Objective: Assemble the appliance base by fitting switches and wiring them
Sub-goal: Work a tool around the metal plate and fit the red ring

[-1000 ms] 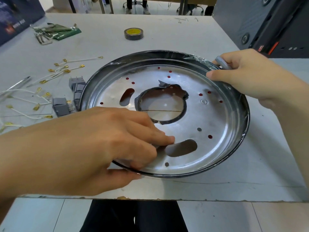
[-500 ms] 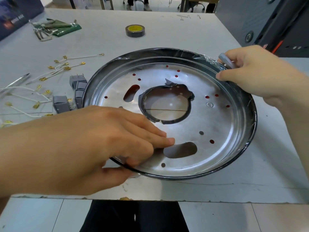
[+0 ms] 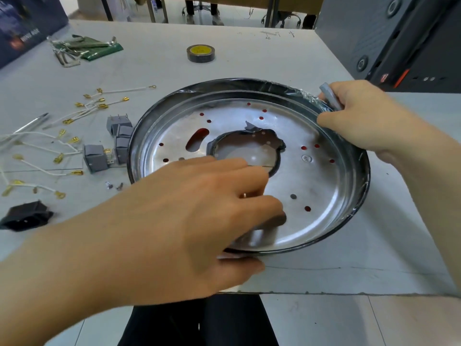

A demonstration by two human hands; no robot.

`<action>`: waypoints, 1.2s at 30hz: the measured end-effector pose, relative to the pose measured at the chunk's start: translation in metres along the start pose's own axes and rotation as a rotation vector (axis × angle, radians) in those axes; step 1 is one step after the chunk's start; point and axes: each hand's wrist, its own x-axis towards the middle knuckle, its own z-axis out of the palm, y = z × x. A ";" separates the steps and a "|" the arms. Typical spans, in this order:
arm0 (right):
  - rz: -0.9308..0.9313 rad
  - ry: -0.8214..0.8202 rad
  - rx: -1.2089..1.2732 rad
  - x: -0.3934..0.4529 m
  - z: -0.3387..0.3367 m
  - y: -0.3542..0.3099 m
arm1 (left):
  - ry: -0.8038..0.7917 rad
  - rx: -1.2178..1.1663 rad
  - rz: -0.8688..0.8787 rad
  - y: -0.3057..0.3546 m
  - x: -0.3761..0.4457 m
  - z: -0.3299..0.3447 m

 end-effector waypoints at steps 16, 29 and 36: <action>0.077 -0.028 -0.031 -0.020 -0.011 -0.008 | 0.040 -0.038 -0.053 0.001 -0.005 0.006; 0.186 0.028 0.405 -0.027 -0.019 -0.010 | 0.101 -0.309 0.016 -0.031 -0.005 -0.016; 0.135 0.018 0.304 -0.039 -0.011 -0.003 | 0.054 -0.222 -0.052 -0.018 -0.013 -0.006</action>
